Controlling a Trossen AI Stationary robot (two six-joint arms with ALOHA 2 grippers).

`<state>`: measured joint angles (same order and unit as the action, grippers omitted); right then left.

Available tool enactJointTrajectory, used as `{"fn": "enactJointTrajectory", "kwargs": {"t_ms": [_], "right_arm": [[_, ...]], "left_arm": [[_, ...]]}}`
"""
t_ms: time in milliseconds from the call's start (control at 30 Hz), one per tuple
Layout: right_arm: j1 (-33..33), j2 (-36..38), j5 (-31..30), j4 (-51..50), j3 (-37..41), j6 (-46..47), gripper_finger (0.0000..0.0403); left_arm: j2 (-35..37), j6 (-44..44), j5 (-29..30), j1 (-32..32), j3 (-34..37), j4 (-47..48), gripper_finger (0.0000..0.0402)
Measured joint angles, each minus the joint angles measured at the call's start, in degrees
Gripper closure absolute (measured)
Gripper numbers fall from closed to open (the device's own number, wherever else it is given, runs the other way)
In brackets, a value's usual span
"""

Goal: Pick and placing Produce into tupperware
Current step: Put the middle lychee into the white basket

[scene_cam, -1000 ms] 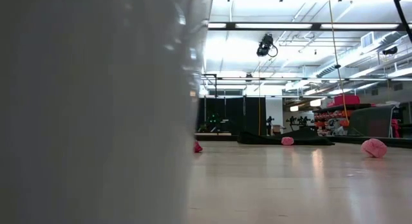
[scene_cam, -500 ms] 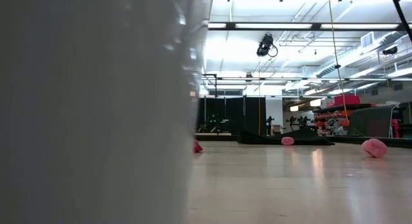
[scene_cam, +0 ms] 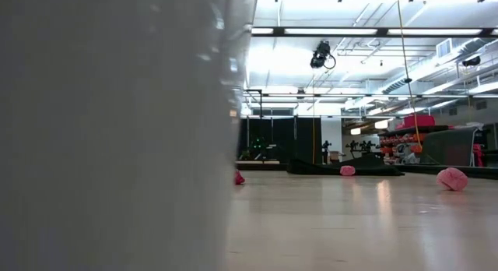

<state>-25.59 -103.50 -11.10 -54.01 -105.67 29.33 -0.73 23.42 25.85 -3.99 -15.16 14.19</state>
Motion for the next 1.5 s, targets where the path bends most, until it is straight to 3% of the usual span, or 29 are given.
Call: {"fn": "enactJointTrajectory", "kwargs": {"t_ms": [200, 367, 567, 800, 1033, 1500], "right_arm": [[-4.0, 3.8, -12.4, -20.4, 0.1, 22.4, 0.0246], [-6.7, 1.5, -14.9, -31.7, 1.2, 36.2, 0.0245], [-6.9, -0.1, -13.9, -28.0, 11.3, 44.4, 0.0245], [-4.3, 0.3, -3.1, -20.0, 26.6, 52.0, 0.0245], [-2.7, 0.4, 0.0, -5.8, 38.0, 51.6, 0.0242], [0.0, 0.4, 0.0, -5.4, 43.7, 48.5, 0.0196]], "left_arm": [[0.0, 0.0, 0.0, 0.0, 0.0, 0.4, 0.0281], [0.0, 0.0, 0.0, 0.0, 0.0, 0.9, 0.0284], [0.0, 0.0, 0.0, 0.0, 0.0, 1.2, 0.0279], [0.0, 0.0, 0.0, 0.0, 0.0, 1.2, 0.0284], [0.0, 0.0, 0.0, 0.0, 0.0, 2.8, 0.0285], [0.0, 0.0, 0.0, 0.0, 0.0, 3.5, 0.0287]]}}
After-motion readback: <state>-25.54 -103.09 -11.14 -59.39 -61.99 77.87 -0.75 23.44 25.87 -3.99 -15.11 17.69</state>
